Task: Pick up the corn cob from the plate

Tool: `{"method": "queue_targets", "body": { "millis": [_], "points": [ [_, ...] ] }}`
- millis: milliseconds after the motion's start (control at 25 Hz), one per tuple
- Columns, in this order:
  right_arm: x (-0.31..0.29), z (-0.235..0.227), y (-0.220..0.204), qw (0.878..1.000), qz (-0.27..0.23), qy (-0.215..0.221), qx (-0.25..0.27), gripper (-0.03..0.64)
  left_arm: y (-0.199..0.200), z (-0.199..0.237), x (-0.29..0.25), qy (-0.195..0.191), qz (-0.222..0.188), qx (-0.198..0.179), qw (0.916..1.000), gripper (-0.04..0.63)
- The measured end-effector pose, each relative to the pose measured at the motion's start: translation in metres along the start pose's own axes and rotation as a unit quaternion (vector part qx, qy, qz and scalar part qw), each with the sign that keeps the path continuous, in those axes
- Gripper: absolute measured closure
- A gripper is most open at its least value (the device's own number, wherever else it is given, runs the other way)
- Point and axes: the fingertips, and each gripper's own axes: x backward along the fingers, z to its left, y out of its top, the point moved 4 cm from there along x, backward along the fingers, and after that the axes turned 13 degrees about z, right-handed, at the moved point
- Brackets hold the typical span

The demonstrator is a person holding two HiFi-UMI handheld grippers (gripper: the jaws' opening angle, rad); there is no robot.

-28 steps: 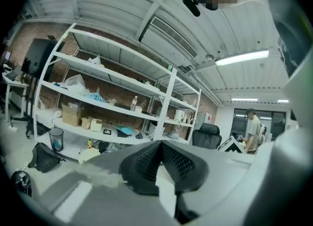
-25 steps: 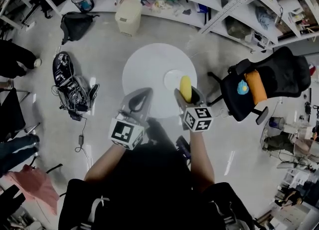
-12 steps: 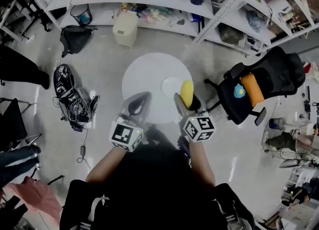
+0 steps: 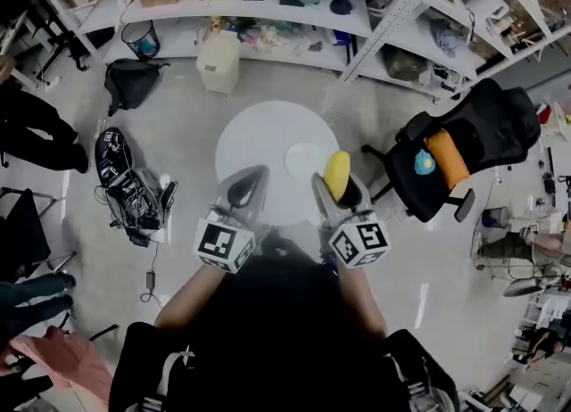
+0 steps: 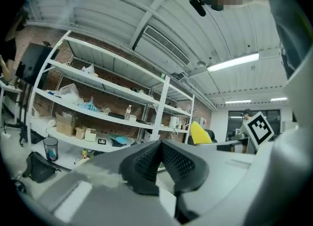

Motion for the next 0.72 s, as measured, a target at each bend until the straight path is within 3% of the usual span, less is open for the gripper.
{"method": "queue_targets", "body": {
  "millis": [720],
  "points": [
    [0.013, 0.001, -0.006, 1.000, -0.018, 0.006, -0.003, 0.354, -0.005, -0.009, -0.013, -0.014, 0.010, 0.000, 0.9999, 0.592]
  ]
}}
